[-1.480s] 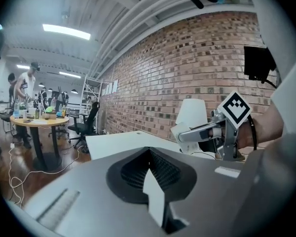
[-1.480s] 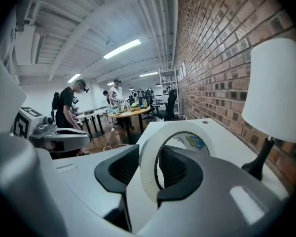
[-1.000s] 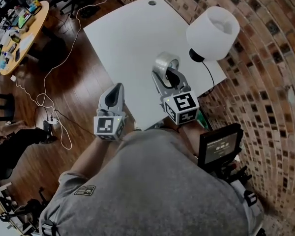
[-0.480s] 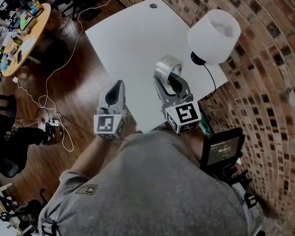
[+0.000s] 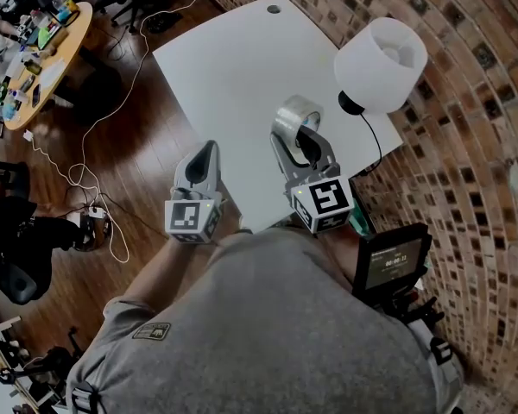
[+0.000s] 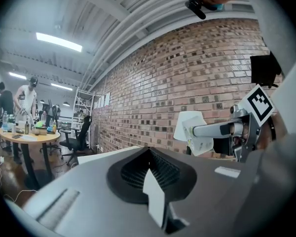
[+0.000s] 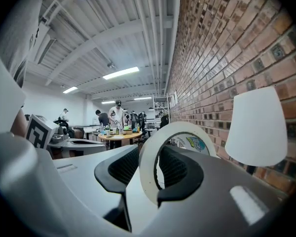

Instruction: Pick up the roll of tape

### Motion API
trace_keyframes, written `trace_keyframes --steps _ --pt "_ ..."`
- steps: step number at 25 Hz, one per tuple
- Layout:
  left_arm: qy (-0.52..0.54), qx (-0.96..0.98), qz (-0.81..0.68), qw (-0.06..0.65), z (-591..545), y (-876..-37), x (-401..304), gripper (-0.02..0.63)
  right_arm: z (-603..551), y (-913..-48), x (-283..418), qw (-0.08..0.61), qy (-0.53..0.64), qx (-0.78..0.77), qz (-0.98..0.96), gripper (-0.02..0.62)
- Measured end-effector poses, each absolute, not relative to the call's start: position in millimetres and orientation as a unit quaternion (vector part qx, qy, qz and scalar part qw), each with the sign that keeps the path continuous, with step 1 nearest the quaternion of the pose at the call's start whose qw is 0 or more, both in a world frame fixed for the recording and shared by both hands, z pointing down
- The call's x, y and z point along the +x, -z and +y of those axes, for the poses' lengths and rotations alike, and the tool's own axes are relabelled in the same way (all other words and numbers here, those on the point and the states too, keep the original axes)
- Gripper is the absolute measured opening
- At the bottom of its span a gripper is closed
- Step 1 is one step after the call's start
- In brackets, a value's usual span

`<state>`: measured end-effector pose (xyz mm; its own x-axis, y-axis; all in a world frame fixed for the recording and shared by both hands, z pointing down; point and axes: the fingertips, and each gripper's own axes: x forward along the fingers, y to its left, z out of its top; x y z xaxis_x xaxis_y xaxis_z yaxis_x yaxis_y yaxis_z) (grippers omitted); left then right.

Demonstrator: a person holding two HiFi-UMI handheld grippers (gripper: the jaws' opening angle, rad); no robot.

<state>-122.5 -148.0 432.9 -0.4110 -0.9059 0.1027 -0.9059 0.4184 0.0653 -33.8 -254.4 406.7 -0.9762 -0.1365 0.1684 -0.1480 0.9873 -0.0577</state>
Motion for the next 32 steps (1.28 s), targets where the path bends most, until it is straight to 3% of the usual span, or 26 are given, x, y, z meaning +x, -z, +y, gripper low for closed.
trace_keyframes --steps 27,32 --pt "0.004 0.53 -0.843 0.086 -147.1 -436.7 -117.4 0.002 -255.0 -409.5 -28.4 0.088 -0.036 0.069 -0.993 0.141" --pt "-0.01 0.545 -0.836 0.062 -149.3 -436.4 -116.9 0.002 -255.8 -411.5 -29.4 0.091 -0.037 0.07 -0.993 0.141"
